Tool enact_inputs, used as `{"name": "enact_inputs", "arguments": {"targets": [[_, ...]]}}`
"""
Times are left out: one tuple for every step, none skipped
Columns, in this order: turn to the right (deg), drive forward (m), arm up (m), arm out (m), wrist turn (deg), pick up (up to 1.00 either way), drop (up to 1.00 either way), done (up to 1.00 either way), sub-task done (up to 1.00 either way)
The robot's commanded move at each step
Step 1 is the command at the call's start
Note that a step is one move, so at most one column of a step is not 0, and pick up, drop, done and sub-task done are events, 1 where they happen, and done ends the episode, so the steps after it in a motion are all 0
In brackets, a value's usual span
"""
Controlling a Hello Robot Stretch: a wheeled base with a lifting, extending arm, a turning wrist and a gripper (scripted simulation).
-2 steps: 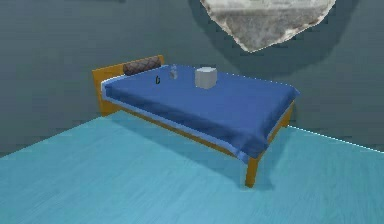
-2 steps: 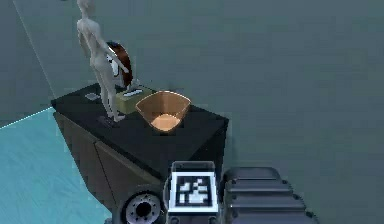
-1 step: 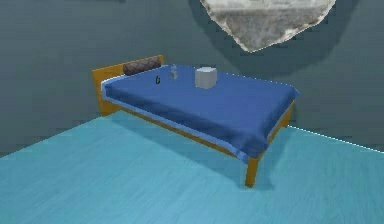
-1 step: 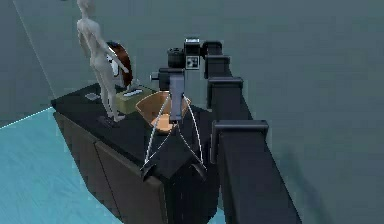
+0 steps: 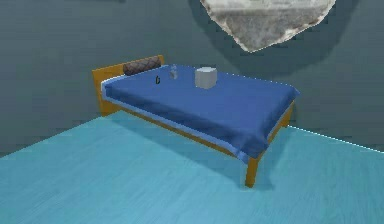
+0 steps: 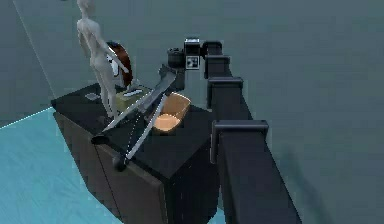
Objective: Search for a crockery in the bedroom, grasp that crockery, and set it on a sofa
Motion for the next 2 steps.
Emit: {"name": "enact_inputs", "arguments": {"targets": [[0.0, 0.0, 0.0, 0.0, 45.0, 0.0, 0.0, 0.0, 0.0], [0.0, 0.0, 0.0, 0.0, 45.0, 0.0, 0.0, 0.0, 0.0]]}}
